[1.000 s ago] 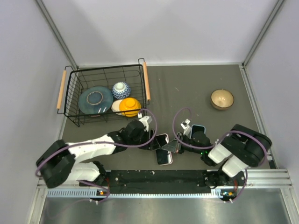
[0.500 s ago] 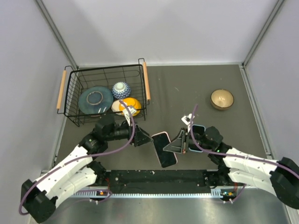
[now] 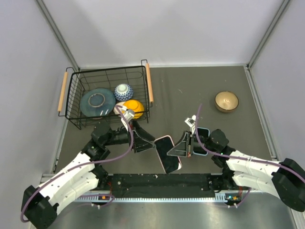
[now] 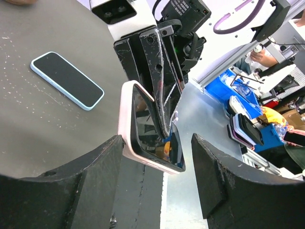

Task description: Put the phone into the phone case

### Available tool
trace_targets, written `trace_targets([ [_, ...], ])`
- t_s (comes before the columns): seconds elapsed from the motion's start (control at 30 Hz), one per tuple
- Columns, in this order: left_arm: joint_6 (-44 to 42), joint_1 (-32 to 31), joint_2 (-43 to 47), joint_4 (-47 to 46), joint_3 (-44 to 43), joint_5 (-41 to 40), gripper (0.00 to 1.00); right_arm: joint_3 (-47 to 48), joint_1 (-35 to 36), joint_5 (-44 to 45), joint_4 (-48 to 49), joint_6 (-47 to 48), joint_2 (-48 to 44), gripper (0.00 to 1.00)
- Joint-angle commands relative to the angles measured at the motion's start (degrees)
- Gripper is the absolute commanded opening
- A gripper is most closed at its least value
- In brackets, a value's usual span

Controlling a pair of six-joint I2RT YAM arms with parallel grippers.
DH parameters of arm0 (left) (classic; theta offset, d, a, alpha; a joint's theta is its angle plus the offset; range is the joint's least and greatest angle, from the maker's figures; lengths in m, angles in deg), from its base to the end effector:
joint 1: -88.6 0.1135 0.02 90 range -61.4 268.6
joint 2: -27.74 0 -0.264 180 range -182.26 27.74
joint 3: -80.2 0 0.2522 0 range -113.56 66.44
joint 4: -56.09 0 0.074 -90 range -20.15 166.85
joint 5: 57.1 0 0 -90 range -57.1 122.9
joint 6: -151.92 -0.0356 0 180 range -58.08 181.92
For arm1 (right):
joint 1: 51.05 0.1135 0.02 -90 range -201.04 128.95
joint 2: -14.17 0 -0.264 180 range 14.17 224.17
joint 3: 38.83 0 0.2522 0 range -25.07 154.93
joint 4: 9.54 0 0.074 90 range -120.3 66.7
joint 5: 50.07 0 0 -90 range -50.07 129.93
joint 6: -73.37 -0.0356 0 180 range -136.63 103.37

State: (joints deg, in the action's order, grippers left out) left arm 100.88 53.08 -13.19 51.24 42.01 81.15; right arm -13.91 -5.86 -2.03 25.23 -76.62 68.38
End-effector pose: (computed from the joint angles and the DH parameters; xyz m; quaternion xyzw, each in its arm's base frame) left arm 0.1230 -0.1204 0.2780 0.2751 0.6419 -0.6235 0.3515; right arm 0.1139 0.1484 0.2139 -0.1819 0.6568 0.6952 0.2286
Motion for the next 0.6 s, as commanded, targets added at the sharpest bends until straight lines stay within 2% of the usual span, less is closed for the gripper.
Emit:
trace_targets([
  [0.0,1.0,-0.9,-2.7,-5.9,0.9,2.4,0.66,1.5,0.3,-2.2,14.3,-3.8,0.8,0.02],
  [0.13,1.1,-0.8,-3.4,-6.6,1.6,1.5,0.66,1.1,0.3,-2.3,15.0,-4.4,0.2,0.02],
  [0.37,0.0,-0.8,-2.4,-4.7,1.0,0.5,0.68,1.2,0.3,-1.2,9.6,-2.1,-2.4,0.02],
  [0.43,1.6,-0.8,-3.0,-7.2,1.9,1.6,0.66,1.5,0.3,-1.8,9.9,-2.2,-1.8,0.02],
  [0.57,9.3,-0.8,-5.3,-18.3,4.2,2.7,0.63,1.1,0.6,-2.6,13.4,-3.0,0.6,0.06],
])
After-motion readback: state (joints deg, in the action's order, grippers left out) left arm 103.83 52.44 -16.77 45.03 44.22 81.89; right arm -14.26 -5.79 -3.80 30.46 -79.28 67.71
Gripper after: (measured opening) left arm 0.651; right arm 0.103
